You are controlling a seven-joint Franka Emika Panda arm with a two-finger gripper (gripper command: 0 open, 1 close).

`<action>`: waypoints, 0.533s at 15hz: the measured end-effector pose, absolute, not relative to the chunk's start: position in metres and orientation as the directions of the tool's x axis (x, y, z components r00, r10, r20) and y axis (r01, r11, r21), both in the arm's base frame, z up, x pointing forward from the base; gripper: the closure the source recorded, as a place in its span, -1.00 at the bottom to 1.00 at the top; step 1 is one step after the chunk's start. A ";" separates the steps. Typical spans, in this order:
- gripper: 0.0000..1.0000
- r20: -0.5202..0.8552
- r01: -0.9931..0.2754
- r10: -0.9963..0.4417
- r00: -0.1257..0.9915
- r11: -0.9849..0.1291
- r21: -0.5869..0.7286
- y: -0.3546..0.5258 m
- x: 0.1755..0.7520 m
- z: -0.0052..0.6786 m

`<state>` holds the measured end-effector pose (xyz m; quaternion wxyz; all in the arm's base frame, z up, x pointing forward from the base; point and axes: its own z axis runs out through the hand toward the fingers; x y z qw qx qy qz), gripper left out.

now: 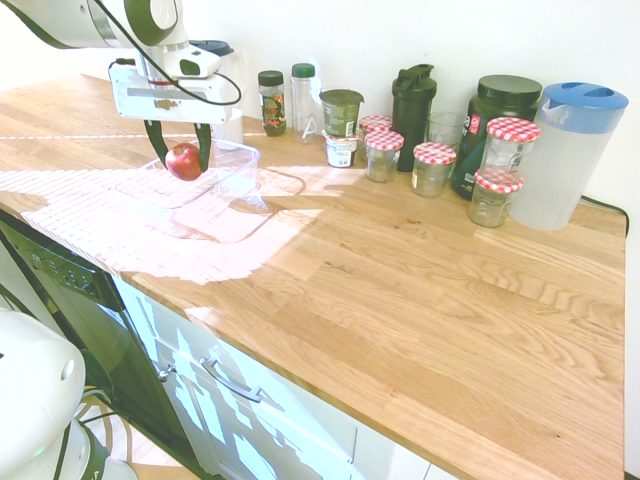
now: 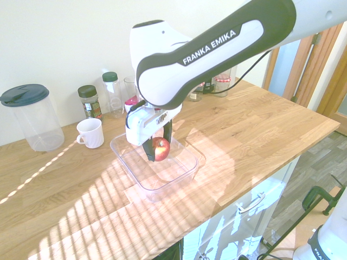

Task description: Put the apple into the container

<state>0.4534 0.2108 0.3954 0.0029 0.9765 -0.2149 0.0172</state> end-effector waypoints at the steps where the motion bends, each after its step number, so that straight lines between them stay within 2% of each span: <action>1: 1.00 0.043 -0.421 -0.421 0.906 -0.907 -0.013 0.210 0.452 0.389; 2: 1.00 0.046 -0.422 -0.423 0.905 -0.906 -0.022 0.209 0.450 0.383; 3: -1.00 0.046 -0.424 -0.425 0.904 -0.905 -0.028 0.209 0.450 0.380; 8: -1.00 0.032 -0.423 -0.424 0.905 -0.905 -0.033 0.212 0.460 0.354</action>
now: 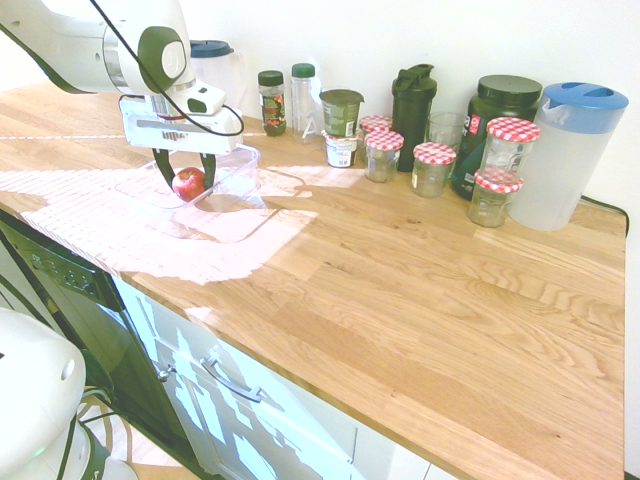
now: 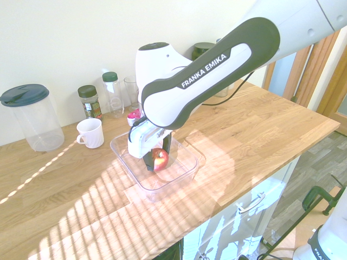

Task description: Put the apple into the container

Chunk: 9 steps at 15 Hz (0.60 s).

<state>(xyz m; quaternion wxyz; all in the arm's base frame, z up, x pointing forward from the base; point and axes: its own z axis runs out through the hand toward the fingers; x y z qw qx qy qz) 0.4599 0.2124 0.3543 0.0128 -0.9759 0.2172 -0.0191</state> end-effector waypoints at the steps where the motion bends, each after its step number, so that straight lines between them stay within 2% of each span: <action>1: -1.00 0.034 -0.424 -0.425 0.905 -0.905 -0.038 0.213 0.463 0.356; 7: -1.00 0.048 -0.432 -0.435 0.899 -0.900 -0.054 0.213 0.476 0.379; 9: -1.00 0.053 -0.481 -0.483 0.874 -0.876 -0.044 0.197 0.485 0.411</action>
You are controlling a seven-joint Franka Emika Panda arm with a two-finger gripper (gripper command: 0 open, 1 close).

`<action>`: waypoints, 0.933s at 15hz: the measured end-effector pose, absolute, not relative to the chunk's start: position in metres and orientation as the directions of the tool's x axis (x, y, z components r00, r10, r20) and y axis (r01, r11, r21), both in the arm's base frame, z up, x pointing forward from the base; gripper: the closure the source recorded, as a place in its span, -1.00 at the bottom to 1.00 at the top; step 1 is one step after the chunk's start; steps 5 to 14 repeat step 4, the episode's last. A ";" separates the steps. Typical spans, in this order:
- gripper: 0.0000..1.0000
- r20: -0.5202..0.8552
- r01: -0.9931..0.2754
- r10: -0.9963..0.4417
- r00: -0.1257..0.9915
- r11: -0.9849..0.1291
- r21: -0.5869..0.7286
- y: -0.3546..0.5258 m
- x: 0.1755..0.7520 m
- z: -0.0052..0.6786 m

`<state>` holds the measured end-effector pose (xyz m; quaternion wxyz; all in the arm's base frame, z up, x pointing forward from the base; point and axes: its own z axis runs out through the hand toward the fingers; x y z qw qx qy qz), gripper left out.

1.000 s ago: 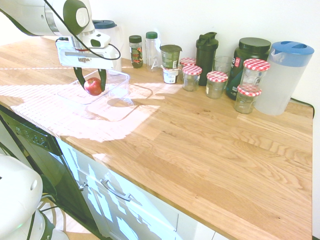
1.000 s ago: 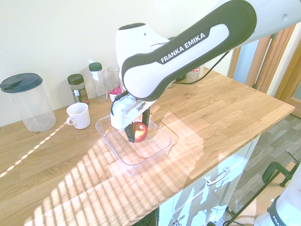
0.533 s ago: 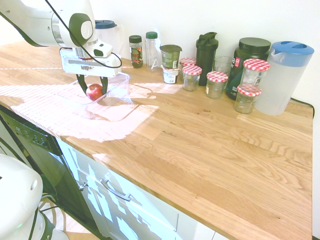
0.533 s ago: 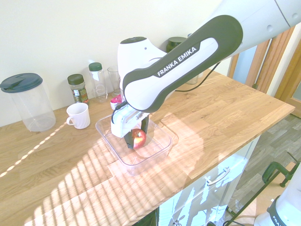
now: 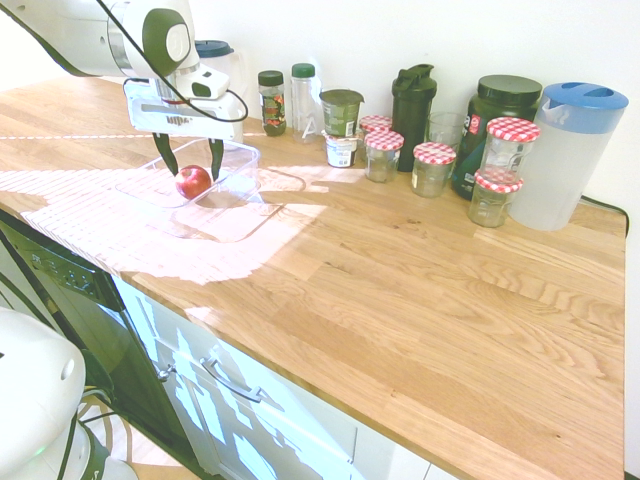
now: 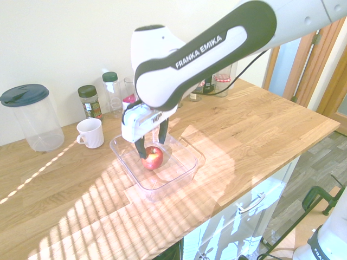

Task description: Put the apple into the container

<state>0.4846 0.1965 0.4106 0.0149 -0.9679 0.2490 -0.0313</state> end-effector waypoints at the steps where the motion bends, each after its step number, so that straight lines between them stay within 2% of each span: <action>1: -1.00 0.051 -0.533 -0.534 0.844 -0.846 -0.036 0.178 0.492 0.434; 4: -1.00 0.059 -0.675 -0.676 0.734 -0.737 -0.045 0.095 0.512 0.475; 14: -1.00 0.059 -0.675 -0.676 0.734 -0.737 -0.045 0.095 0.512 0.475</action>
